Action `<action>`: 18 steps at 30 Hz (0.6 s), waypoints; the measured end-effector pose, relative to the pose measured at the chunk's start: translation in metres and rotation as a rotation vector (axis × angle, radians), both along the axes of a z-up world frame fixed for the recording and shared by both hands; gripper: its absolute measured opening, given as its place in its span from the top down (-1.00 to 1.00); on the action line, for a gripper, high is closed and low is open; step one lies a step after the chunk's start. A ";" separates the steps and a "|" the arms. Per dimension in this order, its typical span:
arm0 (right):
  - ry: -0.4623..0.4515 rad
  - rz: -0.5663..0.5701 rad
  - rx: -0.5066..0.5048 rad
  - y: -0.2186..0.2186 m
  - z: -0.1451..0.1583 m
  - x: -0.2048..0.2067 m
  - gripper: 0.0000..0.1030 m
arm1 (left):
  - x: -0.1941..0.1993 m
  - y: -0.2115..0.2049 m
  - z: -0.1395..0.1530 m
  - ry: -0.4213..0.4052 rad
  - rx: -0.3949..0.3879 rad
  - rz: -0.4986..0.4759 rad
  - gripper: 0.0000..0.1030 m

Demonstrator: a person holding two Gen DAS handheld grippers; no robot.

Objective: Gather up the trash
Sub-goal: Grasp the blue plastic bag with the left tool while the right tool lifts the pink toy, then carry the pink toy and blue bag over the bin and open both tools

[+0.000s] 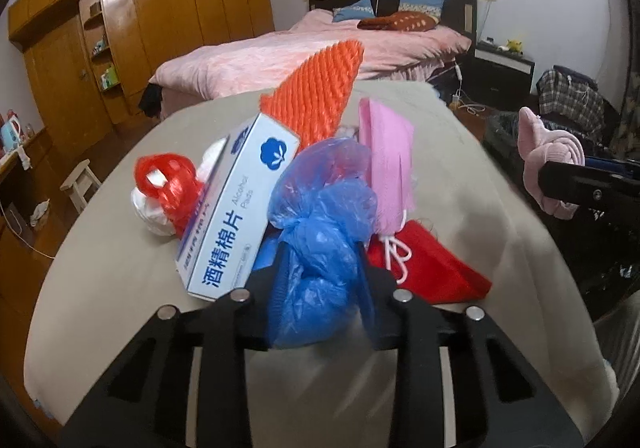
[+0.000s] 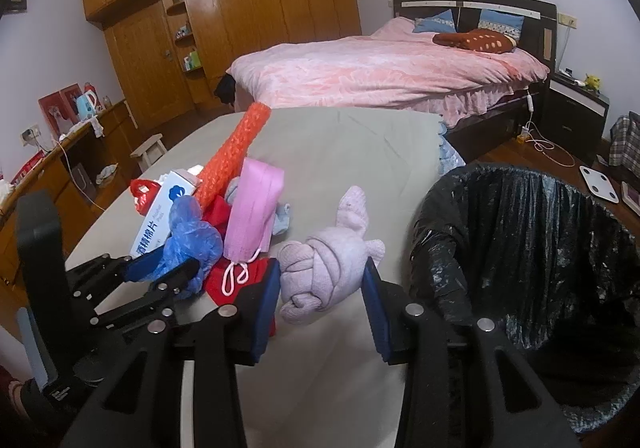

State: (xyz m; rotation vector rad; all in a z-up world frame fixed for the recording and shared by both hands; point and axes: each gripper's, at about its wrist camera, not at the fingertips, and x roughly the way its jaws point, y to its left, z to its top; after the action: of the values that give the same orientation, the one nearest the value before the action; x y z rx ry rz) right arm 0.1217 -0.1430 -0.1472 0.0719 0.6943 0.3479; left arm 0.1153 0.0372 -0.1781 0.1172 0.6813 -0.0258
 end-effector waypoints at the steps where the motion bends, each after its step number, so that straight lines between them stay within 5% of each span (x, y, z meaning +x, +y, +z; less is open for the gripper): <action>1: -0.008 -0.001 0.000 -0.001 0.002 -0.001 0.21 | -0.002 0.000 0.003 -0.004 -0.008 -0.002 0.45; 18: -0.113 -0.123 0.020 -0.061 0.048 -0.030 0.20 | -0.021 -0.056 0.093 -0.130 -0.142 -0.147 0.51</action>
State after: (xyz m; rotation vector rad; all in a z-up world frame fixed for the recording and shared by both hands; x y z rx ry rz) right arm 0.0918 -0.2039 -0.0993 0.1129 0.5715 0.2389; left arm 0.0941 -0.0191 -0.0853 0.0318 0.5382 -0.2060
